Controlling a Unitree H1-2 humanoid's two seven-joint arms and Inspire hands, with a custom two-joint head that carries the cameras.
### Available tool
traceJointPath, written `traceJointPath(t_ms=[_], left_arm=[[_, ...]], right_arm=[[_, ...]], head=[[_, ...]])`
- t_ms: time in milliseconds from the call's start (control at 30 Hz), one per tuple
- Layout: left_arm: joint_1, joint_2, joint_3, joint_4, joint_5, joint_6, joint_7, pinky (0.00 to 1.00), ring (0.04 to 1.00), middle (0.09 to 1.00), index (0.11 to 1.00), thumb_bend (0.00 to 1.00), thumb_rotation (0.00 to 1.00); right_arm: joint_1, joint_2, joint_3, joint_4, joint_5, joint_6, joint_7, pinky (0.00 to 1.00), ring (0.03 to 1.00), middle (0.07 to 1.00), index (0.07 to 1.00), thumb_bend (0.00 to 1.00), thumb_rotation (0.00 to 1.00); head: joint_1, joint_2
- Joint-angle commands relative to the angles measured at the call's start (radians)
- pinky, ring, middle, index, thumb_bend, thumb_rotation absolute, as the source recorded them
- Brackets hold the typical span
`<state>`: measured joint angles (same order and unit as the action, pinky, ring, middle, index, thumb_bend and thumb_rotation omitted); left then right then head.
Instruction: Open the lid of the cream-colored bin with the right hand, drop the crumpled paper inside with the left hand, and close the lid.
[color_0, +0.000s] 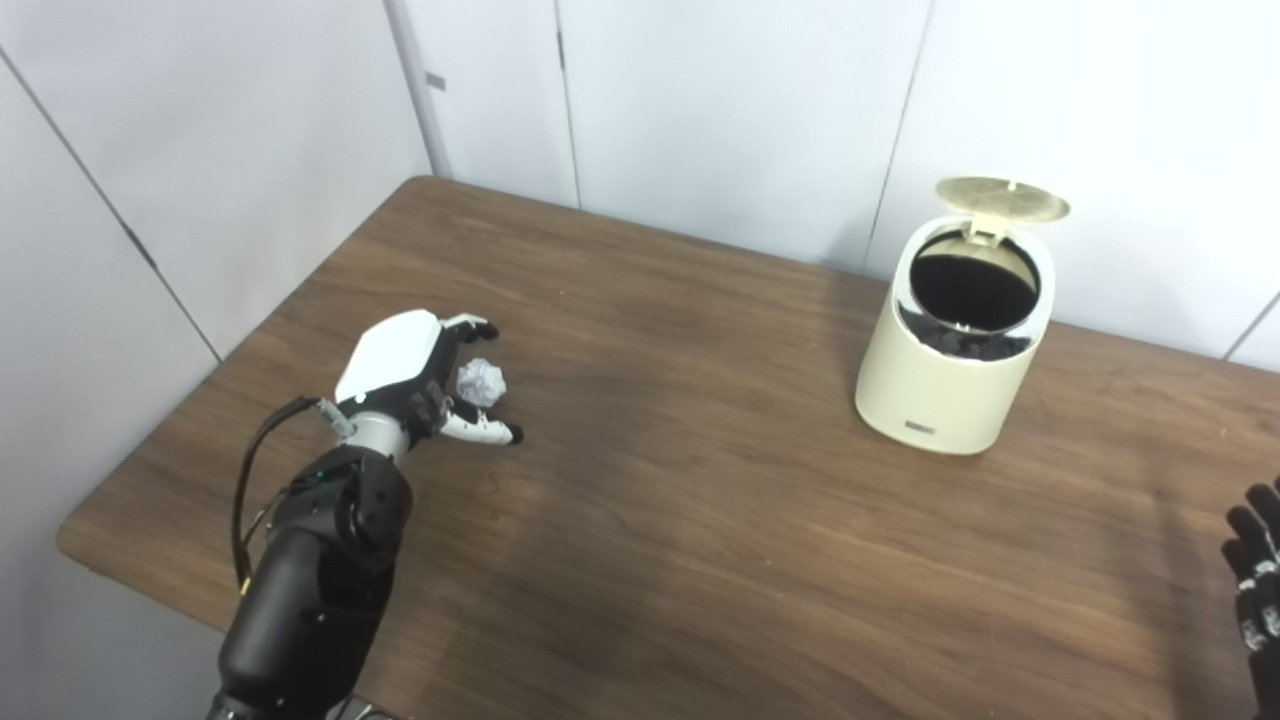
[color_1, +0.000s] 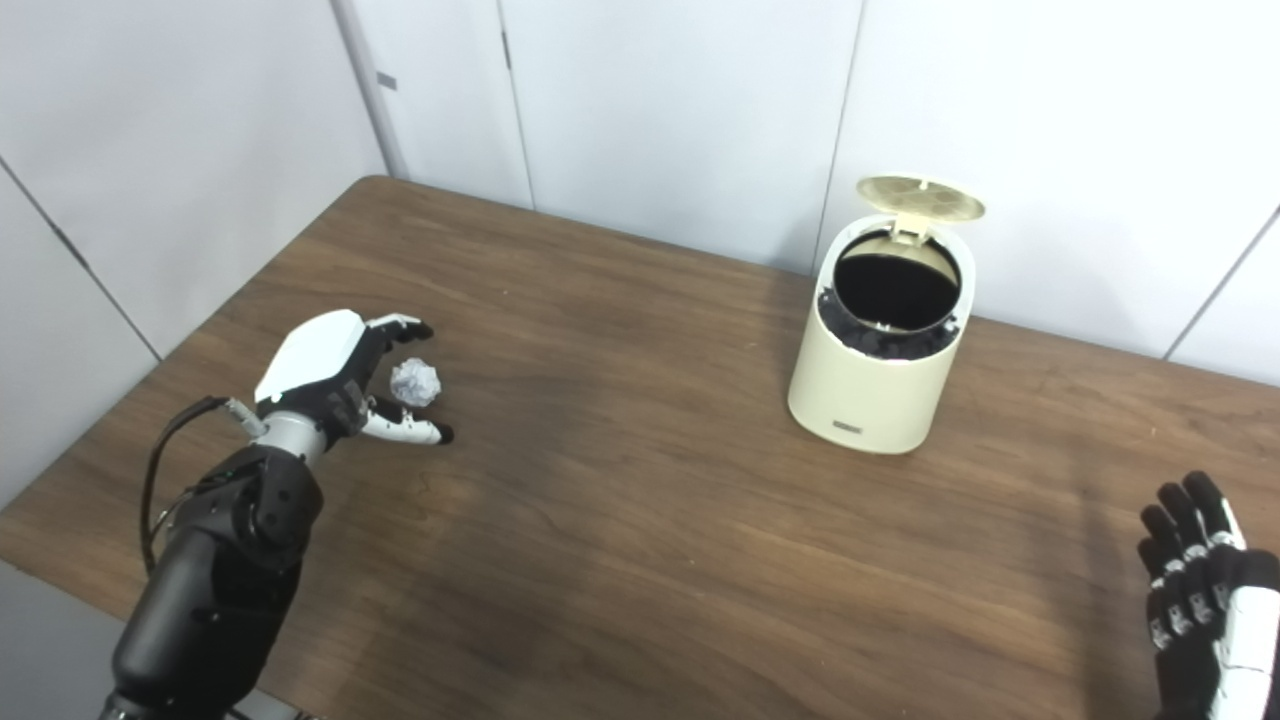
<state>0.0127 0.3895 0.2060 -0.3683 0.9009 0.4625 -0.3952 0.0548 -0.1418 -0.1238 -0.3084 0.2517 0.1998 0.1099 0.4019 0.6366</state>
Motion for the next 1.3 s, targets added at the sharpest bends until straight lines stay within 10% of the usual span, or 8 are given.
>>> traceJointPath(t_ms=[0, 533, 1267], left_arm=[[-0.042, 0.017, 0.002, 0.001, 0.005, 0.003, 0.036, 0.68, 0.810, 0.832, 0.813, 0.86, 0.16], [-0.100, 0.028, -0.017, 0.099, -0.048, 0.004, 0.082, 0.62, 0.738, 0.775, 0.773, 0.84, 0.10], [-0.138, 0.048, 0.008, 0.091, 0.194, 0.007, -0.190, 0.64, 0.775, 0.779, 0.738, 0.82, 0.12]], right_arm=[[-0.011, 0.001, -0.008, -0.035, 0.013, -0.010, -0.005, 1.00, 0.974, 0.953, 0.950, 0.52, 0.94], [0.003, 0.014, -0.010, -0.037, 0.021, -0.012, -0.008, 1.00, 0.981, 0.967, 0.956, 0.50, 0.96], [0.007, 0.026, -0.018, -0.003, 0.060, -0.036, 0.001, 0.97, 0.969, 0.964, 0.957, 0.51, 0.94]], head=[[-0.001, 0.001], [-0.019, 0.007], [-0.032, 0.017]])
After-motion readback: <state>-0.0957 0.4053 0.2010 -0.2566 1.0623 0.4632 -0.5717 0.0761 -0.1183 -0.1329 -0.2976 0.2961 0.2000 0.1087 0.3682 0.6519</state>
